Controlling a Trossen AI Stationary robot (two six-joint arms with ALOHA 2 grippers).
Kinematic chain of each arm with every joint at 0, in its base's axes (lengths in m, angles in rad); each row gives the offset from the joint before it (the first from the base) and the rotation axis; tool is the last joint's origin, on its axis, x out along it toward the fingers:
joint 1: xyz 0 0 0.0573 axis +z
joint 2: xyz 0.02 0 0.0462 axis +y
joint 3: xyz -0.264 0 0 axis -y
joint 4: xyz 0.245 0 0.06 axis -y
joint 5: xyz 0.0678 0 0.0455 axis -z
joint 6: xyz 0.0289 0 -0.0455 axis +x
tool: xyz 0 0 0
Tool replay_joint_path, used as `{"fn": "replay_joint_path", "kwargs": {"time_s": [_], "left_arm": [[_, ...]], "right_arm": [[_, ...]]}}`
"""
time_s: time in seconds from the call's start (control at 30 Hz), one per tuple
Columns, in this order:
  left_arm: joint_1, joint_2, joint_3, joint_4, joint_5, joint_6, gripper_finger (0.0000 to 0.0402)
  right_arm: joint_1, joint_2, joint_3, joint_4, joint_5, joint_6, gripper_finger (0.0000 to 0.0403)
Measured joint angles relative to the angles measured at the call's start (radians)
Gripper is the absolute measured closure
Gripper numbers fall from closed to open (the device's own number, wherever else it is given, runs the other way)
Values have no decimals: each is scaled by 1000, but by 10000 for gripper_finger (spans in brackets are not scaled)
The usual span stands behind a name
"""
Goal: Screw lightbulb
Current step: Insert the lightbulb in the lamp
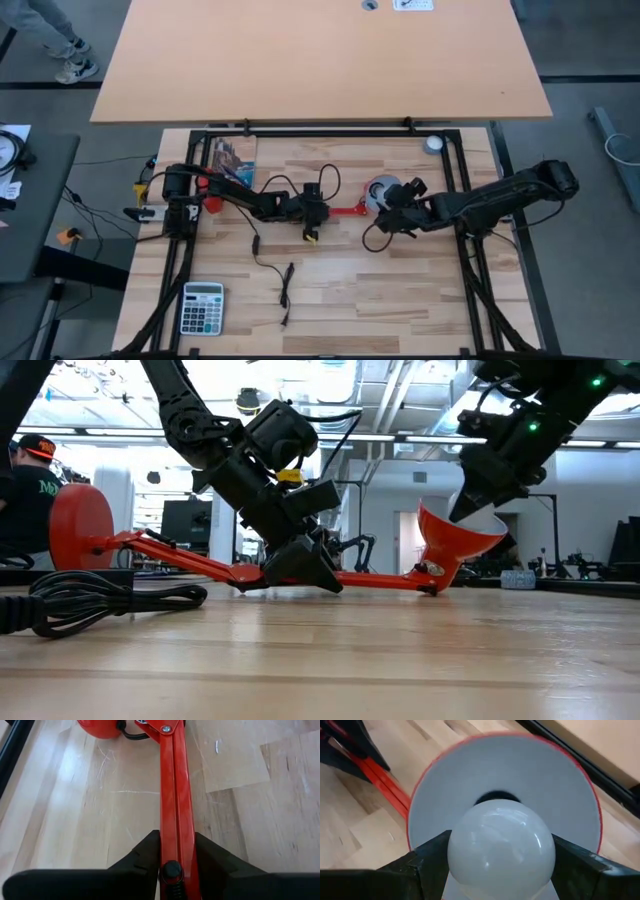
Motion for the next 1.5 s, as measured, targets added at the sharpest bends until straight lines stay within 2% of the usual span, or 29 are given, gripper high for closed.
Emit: {"fn": "replay_joint_path", "kwargs": {"time_s": [0.4, 0.87, 1.2, 1.5], "left_arm": [[-1, 0, 0, 3, 0, 15, 313], [0, 0, 0, 4, 11, 13, 314], [0, 0, 0, -3, 19, 5, 314], [-2, 0, 1, -15, 23, 81, 314]], "right_arm": [[-51, 7, 0, 40, -56, 61, 110], [-77, 52, 1, 58, -47, 258, 110], [-88, 57, 1, 62, -23, 476, 110], [-108, 56, 1, 63, -12, 586, 110]]}}
